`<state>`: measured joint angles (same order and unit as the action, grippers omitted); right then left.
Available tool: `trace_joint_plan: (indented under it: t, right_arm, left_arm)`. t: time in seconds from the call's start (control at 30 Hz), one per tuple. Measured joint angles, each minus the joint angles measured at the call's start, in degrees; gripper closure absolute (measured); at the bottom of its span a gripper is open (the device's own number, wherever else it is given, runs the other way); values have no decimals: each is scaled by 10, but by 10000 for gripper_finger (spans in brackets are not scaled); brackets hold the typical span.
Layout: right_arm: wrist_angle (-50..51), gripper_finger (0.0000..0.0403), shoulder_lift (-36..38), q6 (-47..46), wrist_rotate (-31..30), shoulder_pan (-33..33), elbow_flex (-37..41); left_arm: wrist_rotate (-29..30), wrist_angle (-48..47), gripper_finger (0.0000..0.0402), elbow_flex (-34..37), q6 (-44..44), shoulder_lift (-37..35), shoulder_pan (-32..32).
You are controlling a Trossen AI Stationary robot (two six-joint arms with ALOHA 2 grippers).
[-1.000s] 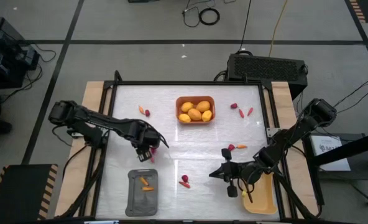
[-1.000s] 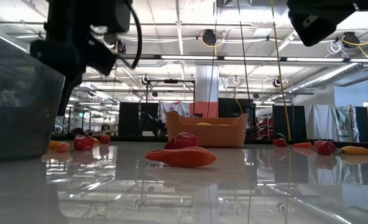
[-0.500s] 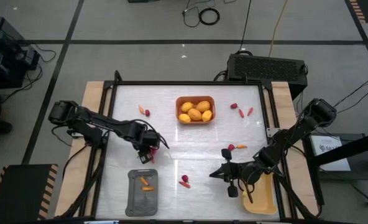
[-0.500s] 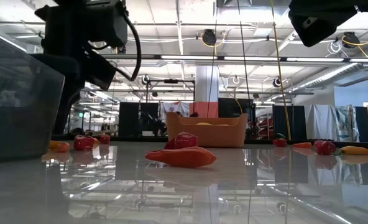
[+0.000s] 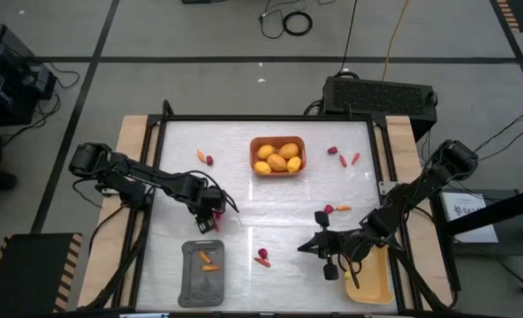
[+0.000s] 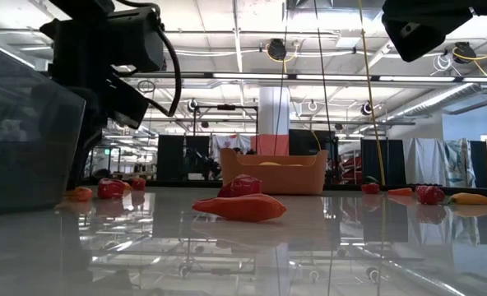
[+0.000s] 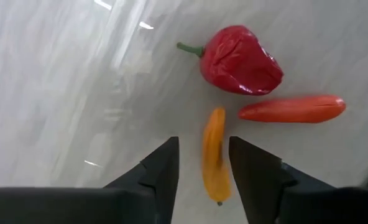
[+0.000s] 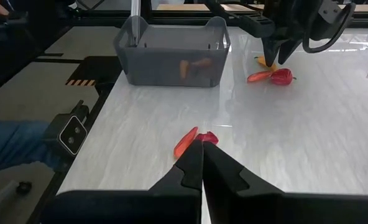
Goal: Sort produce into baskets
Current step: Put the yellow chili pepper into the black bin
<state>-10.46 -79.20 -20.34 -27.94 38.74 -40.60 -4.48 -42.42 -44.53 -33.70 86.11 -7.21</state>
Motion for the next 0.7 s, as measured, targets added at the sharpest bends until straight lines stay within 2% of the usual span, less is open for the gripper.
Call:
trace_joint_plan:
  t: [0.47, 0.7]
  right_arm:
    - [0, 403, 0, -15, 0, 0, 0]
    - [0, 403, 0, -26, 2, 0, 0]
  left_arm:
    - [0, 0, 391, 0, -4, 0, -9]
    - [9, -2, 394, -14, 12, -5, -8]
